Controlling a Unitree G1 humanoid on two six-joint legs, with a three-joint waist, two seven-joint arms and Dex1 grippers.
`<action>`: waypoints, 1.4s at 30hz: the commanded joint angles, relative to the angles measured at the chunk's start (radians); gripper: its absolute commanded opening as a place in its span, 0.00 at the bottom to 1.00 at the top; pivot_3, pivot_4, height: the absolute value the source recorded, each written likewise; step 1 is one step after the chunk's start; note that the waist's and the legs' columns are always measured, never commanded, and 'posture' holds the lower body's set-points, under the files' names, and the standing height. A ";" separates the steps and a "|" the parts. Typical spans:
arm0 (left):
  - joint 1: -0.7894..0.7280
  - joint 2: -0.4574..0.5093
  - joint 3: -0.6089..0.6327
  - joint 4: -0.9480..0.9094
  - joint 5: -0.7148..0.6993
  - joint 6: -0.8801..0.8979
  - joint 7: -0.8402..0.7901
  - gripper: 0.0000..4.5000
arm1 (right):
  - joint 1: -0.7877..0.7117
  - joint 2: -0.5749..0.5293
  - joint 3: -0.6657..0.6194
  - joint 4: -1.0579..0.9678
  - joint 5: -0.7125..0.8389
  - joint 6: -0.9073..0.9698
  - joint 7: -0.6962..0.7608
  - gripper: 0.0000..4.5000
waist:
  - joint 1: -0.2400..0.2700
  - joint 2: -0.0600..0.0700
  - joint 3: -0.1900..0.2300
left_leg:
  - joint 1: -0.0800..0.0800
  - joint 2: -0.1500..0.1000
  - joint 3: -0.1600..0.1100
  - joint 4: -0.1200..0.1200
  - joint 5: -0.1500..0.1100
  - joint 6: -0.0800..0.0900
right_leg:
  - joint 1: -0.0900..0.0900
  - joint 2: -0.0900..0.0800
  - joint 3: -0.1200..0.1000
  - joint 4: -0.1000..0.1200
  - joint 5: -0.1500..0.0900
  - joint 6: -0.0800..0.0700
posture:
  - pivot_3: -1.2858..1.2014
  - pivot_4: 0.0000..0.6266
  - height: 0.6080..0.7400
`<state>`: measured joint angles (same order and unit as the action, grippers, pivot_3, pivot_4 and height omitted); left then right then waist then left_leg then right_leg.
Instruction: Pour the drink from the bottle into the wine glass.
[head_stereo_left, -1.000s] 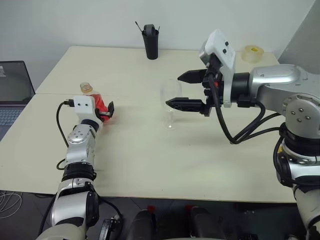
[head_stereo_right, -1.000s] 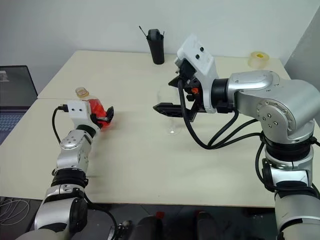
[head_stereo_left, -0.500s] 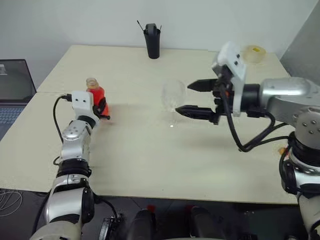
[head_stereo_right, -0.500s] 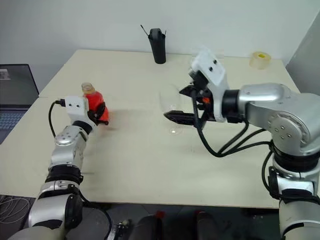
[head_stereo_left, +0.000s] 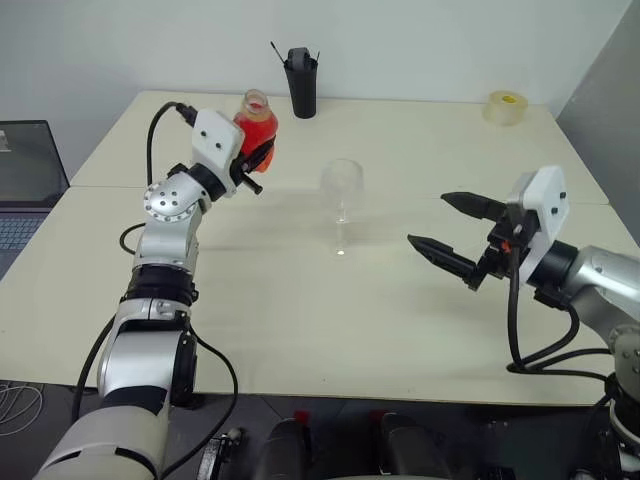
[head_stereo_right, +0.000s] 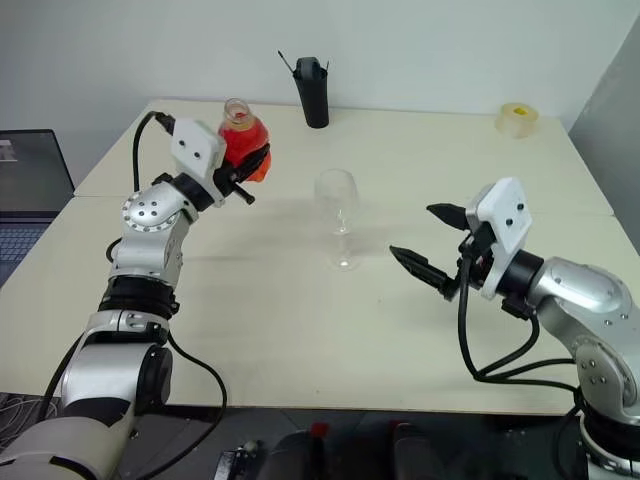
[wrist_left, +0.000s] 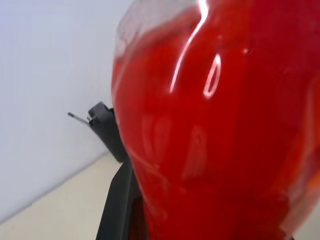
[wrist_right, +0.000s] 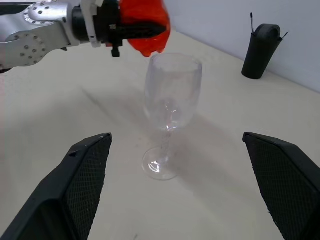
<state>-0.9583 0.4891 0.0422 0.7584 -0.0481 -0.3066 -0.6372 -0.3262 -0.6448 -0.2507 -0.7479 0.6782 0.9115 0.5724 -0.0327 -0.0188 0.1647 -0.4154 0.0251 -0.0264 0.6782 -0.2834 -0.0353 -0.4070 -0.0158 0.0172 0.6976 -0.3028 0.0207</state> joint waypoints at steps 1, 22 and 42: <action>-0.071 0.002 -0.037 0.071 0.071 -0.114 0.038 0.19 | 0.010 0.010 0.013 -0.053 -0.009 -0.051 -0.038 1.00 | 0.000 0.000 0.000 | 0.000 0.000 0.000 0.000 0.000 0.000 | 0.000 0.000 0.000 0.000 0.000 0.000 | 0.52 0.24 1.00; -0.197 -0.008 -0.170 0.274 0.283 -0.331 0.168 0.18 | 0.066 -0.001 0.042 -0.086 -0.022 -0.090 -0.126 1.00 | 0.004 -0.001 0.000 | -0.001 -0.001 0.000 0.000 0.000 0.000 | 0.000 0.000 -0.001 0.000 0.000 0.000 | 0.52 0.24 1.00; -0.230 0.000 -0.213 0.309 0.368 -0.374 0.215 0.18 | 0.184 0.053 0.018 -0.108 -0.055 -0.262 -0.145 1.00 | 0.004 -0.001 0.000 | -0.001 -0.002 0.001 0.001 0.000 0.000 | 0.000 0.000 -0.001 0.000 0.000 0.000 | 0.52 0.24 1.00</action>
<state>-1.1440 0.4737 -0.1725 1.0788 0.3221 -0.6486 -0.4461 -0.1512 -0.5914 -0.2158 -0.8122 0.6363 0.6914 0.4257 -0.0291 -0.0193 0.1650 -0.4161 0.0234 -0.0256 0.6789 -0.2832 -0.0358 -0.4069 -0.0155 0.0164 0.6977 -0.3028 0.0207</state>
